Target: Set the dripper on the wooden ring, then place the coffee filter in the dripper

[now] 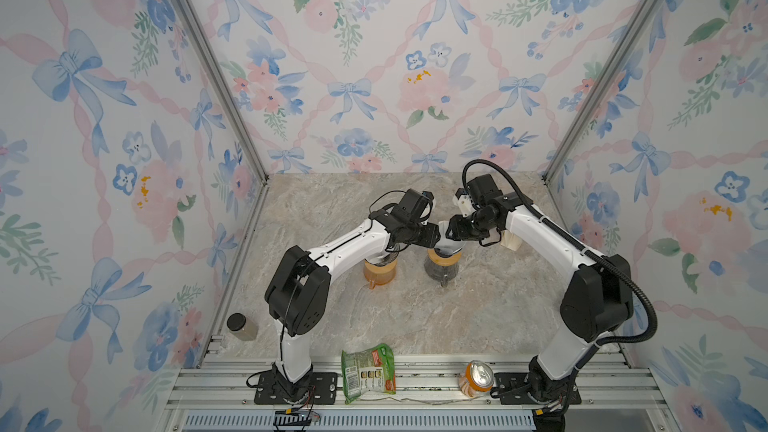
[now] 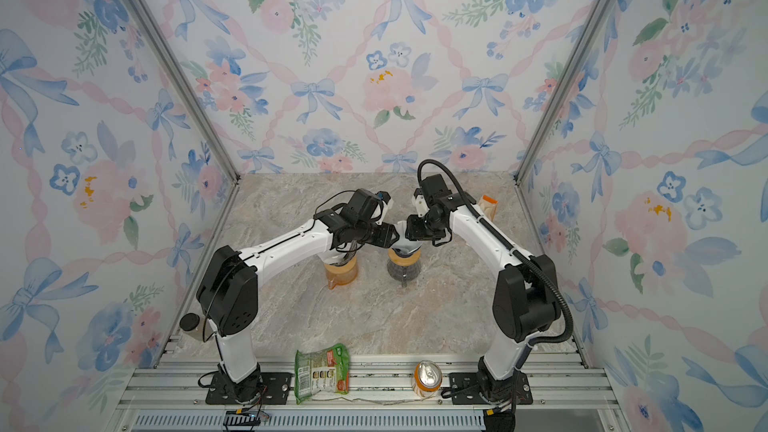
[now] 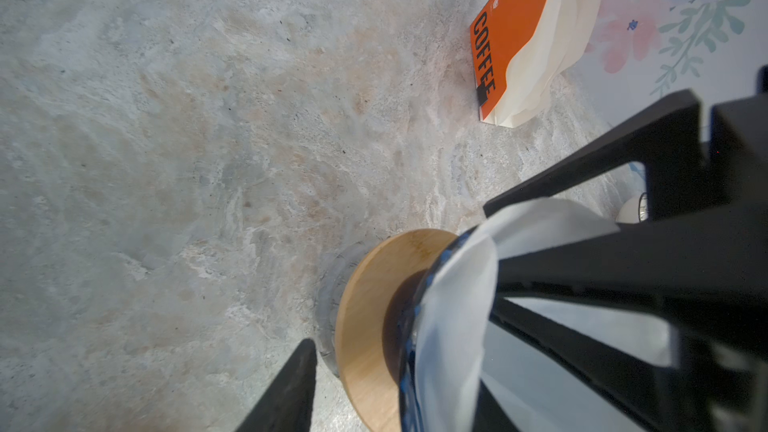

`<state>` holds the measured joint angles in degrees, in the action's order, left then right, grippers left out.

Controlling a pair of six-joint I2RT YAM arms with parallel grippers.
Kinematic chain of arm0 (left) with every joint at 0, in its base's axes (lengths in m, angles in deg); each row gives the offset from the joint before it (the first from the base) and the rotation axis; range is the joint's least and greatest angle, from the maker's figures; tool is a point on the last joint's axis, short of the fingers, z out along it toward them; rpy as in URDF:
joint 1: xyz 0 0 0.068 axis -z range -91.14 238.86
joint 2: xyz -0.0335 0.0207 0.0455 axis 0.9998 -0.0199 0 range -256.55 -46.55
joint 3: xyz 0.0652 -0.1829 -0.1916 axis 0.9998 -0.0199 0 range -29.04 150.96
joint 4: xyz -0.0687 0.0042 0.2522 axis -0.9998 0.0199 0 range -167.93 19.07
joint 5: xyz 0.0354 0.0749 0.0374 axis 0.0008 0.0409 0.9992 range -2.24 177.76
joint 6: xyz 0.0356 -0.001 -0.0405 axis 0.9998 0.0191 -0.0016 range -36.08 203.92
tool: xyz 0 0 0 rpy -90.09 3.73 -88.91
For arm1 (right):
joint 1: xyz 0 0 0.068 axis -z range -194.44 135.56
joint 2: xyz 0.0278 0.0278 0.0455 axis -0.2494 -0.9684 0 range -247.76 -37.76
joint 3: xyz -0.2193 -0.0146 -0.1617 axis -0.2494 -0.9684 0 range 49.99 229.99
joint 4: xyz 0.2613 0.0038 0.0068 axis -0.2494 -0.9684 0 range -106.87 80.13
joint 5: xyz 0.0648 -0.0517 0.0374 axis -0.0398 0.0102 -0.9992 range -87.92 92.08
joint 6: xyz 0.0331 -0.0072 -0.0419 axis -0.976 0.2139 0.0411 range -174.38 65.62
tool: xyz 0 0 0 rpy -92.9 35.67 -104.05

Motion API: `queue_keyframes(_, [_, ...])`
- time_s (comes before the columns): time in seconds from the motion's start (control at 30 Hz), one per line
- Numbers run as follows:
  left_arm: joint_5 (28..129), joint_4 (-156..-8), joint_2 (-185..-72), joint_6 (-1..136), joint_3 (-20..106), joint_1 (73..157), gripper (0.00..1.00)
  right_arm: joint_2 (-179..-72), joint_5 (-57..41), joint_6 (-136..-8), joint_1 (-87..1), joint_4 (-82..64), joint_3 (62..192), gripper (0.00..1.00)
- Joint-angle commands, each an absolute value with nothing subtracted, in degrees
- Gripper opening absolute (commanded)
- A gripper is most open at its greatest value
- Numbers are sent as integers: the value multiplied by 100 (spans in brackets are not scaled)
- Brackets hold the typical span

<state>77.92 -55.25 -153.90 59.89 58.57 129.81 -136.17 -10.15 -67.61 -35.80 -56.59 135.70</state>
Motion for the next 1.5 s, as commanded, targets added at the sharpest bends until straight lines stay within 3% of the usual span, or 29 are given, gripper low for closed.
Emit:
queue_keyframes(0.0, [7858,-5402,-15378,6105,6071,13008,53,-13134,-1018,-6662,-3517,-5716,13537,50])
queue_keyframes(0.5, [8299,-5359,-14885,6128,6130,13008,75,-12464,-555,-6573,-3465,-5582,13305,53])
queue_keyframes(0.73, [8490,-5350,-14468,6164,6218,13008,88,-12185,-146,-6445,-3419,-5682,13343,64])
queue_keyframes(0.97, [9328,-5363,-13795,6371,6014,13016,98,-11436,-12,-6398,-3225,-4945,12774,83])
queue_keyframes(1.0, [9559,-5369,-13672,6424,5941,13015,98,-11278,-8,-6403,-3181,-4790,12645,91])
queue_keyframes(1.03, [9834,-5375,-13548,6450,5841,13004,98,-11142,-41,-6417,-3138,-4623,12491,98])
queue_keyframes(1.2, [11098,-5430,-12833,6429,5033,12813,98,-10185,-284,-6639,-2702,-3386,11446,97])
queue_keyframes(1.47, [11439,-6638,-11202,6616,2782,11617,98,-9306,175,-6979,-1739,-2405,10268,97])
